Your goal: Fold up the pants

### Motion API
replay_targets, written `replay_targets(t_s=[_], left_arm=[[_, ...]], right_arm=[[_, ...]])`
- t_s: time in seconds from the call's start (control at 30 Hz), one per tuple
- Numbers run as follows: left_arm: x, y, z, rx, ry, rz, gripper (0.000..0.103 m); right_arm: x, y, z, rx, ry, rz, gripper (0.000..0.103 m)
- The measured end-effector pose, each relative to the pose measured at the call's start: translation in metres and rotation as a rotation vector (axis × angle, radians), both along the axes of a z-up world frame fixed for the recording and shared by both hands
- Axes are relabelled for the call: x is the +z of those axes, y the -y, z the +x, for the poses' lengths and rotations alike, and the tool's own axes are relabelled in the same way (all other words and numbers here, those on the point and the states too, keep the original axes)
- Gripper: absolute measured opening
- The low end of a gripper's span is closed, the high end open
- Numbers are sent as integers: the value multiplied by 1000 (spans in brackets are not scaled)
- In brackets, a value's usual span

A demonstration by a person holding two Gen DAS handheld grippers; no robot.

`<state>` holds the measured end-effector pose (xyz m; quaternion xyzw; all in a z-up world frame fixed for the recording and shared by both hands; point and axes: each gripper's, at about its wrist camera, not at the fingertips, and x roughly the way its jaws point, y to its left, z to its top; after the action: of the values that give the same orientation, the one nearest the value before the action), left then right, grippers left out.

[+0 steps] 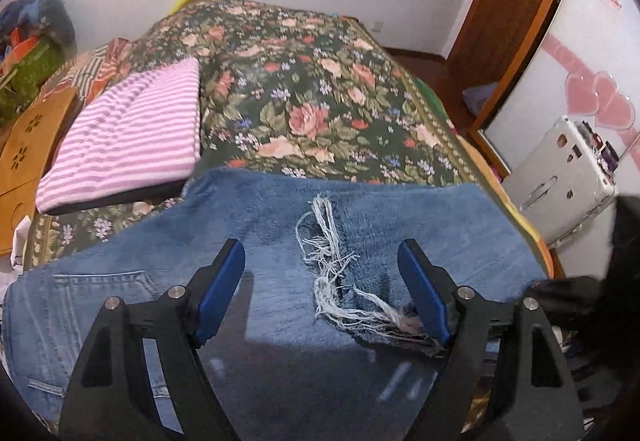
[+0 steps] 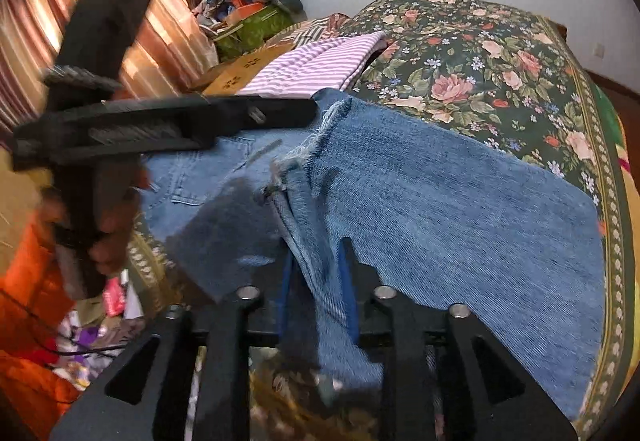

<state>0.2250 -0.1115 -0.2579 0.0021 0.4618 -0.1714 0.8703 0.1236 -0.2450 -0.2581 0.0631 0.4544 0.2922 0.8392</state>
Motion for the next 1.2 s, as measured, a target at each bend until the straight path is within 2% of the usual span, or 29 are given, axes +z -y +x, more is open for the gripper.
replay_targets(t_s=[0.13,0.23,0.4,0.47,0.57,0.67,0.87,1.03,1.13,1.2], left_arm=[[-15,7,2,-13,-21,41,79],[-30,10,0,-23,-53,76,79],[-42,8,-10,-35,-43,99,81],[-44,6,-14,-43,-35,99,82],[-48,2,-17,-44,-29,83,83],[-47,-1,-19,-46,-29,77,83],[-46,-8,-29,-48,-21,78,83],[-38,-23,-38,-11,-16,88,83],[-21,-42,-49,40,36,123,83],[-3,-63,-59,90,88,116,83]], right_arm=[[15,30,-8,-57,32,10,33],[19,60,-8,-144,55,2,36],[-14,88,1,-266,-6,-124,36],[-35,86,-3,-249,-55,-132,38],[-38,87,-17,-280,-15,-109,42],[-36,92,-24,-303,-30,-78,43],[-35,105,-35,-305,-58,-83,47],[-30,106,-41,-308,-70,-136,48],[-19,104,-40,-316,-76,-182,49],[-4,101,-38,-312,-46,-196,49]])
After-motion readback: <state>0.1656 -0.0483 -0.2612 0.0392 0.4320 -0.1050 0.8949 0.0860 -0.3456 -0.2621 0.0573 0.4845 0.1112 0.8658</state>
